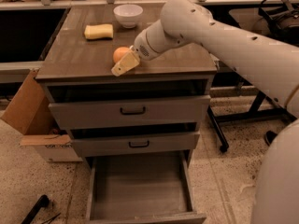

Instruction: Place orange into bottom drawer

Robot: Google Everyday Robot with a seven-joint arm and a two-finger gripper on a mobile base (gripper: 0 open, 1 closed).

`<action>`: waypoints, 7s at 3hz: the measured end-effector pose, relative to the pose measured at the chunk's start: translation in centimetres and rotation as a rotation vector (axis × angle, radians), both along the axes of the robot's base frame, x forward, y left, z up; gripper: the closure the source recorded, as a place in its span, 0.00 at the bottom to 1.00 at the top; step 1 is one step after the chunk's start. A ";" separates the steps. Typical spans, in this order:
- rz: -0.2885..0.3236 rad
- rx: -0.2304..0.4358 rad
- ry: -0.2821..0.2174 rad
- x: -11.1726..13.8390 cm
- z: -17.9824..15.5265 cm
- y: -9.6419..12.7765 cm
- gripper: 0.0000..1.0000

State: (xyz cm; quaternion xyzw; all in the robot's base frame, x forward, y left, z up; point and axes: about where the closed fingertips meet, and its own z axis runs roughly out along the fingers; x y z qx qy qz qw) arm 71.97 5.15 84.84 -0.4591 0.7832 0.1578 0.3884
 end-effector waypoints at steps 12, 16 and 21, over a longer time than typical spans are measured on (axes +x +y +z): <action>0.164 0.254 -0.103 -17.8 -9.2 3.4 1.00; 0.149 0.380 -0.008 -22.3 -25.9 6.5 1.00; 0.180 0.372 0.083 -23.6 -42.3 7.7 1.00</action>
Offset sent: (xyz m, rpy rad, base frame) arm 0.0081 0.0245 0.0039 0.0626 -0.0267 0.0362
